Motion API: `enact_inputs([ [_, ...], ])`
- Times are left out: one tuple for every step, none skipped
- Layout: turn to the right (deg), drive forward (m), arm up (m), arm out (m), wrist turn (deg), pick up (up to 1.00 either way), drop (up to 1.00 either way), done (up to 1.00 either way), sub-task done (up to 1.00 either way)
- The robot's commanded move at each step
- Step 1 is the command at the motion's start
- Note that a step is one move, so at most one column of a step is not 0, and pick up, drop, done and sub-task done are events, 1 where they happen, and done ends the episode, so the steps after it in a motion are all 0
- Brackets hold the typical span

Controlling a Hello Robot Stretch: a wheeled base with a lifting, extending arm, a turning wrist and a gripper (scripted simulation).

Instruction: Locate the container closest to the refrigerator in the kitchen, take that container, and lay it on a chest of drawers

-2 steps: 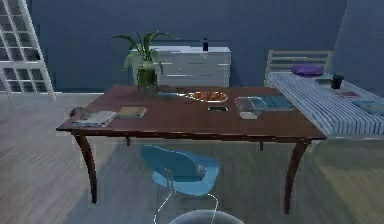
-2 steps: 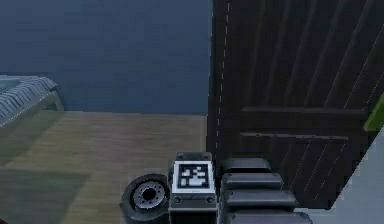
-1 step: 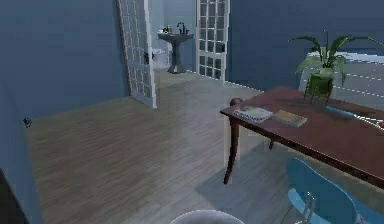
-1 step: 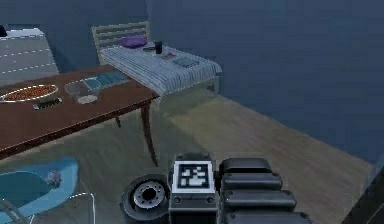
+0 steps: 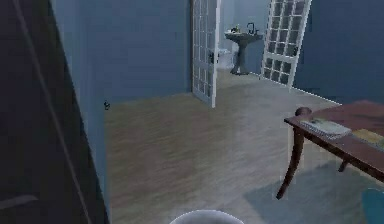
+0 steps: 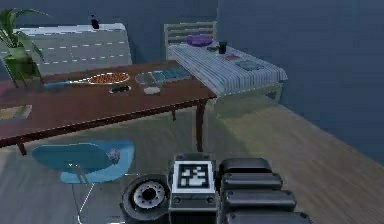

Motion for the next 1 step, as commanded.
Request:
enact_inputs([
  [0.0, 0.30, 0.00, 0.00, 0.0, 0.00, 0.00, 0.00, 0.00],
])
